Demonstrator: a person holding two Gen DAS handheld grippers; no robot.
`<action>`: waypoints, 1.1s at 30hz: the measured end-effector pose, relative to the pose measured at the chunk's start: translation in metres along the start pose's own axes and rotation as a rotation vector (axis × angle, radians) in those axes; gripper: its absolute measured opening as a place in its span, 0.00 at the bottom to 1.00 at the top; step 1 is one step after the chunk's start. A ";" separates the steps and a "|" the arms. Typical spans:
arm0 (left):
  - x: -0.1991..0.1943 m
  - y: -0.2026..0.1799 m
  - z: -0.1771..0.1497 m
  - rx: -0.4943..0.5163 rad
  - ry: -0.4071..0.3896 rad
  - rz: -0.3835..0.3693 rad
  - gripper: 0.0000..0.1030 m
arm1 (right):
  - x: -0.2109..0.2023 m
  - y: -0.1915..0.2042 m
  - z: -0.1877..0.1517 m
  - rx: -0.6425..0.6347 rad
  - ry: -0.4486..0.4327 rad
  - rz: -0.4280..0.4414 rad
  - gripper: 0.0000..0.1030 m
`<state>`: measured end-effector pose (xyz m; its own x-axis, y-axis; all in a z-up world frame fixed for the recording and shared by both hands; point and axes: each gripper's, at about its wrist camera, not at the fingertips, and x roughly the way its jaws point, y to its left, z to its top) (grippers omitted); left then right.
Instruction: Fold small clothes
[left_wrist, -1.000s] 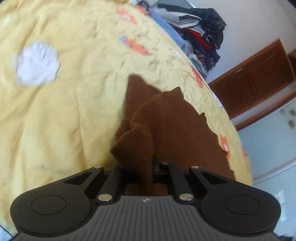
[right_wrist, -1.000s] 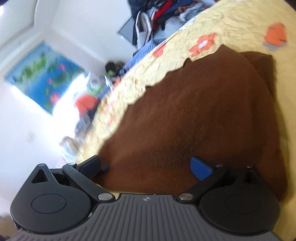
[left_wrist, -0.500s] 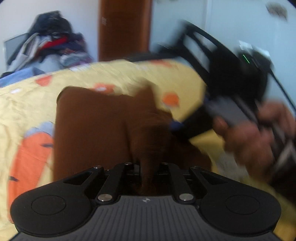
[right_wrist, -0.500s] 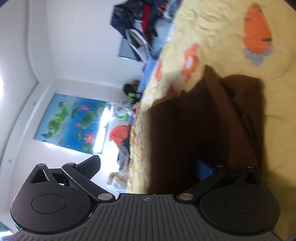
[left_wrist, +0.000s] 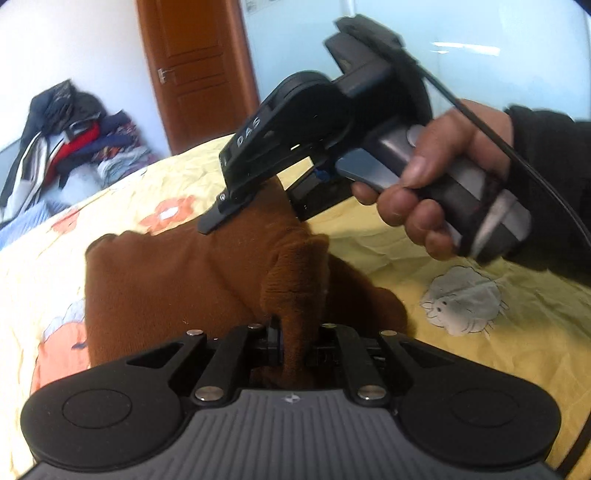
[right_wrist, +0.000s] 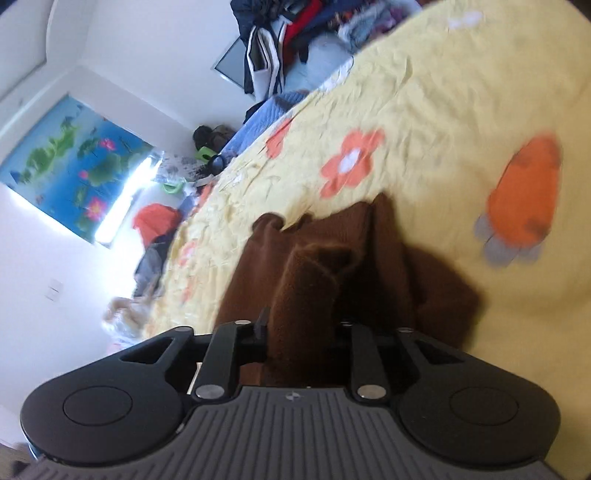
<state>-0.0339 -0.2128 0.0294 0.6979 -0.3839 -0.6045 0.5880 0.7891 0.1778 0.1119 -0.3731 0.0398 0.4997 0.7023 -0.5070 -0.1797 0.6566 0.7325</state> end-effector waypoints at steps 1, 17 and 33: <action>0.003 -0.006 -0.003 0.038 0.006 -0.017 0.13 | 0.000 -0.008 0.000 -0.009 -0.001 -0.062 0.26; -0.002 0.208 -0.039 -0.803 -0.014 -0.147 0.81 | -0.025 -0.040 -0.012 0.143 -0.100 -0.039 0.99; 0.035 0.265 0.005 -0.746 -0.032 -0.151 0.17 | 0.020 -0.007 0.001 0.092 -0.085 0.059 0.30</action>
<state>0.1484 -0.0193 0.0590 0.6498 -0.5183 -0.5560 0.2539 0.8374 -0.4839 0.1242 -0.3641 0.0246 0.5609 0.7109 -0.4242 -0.1349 0.5841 0.8004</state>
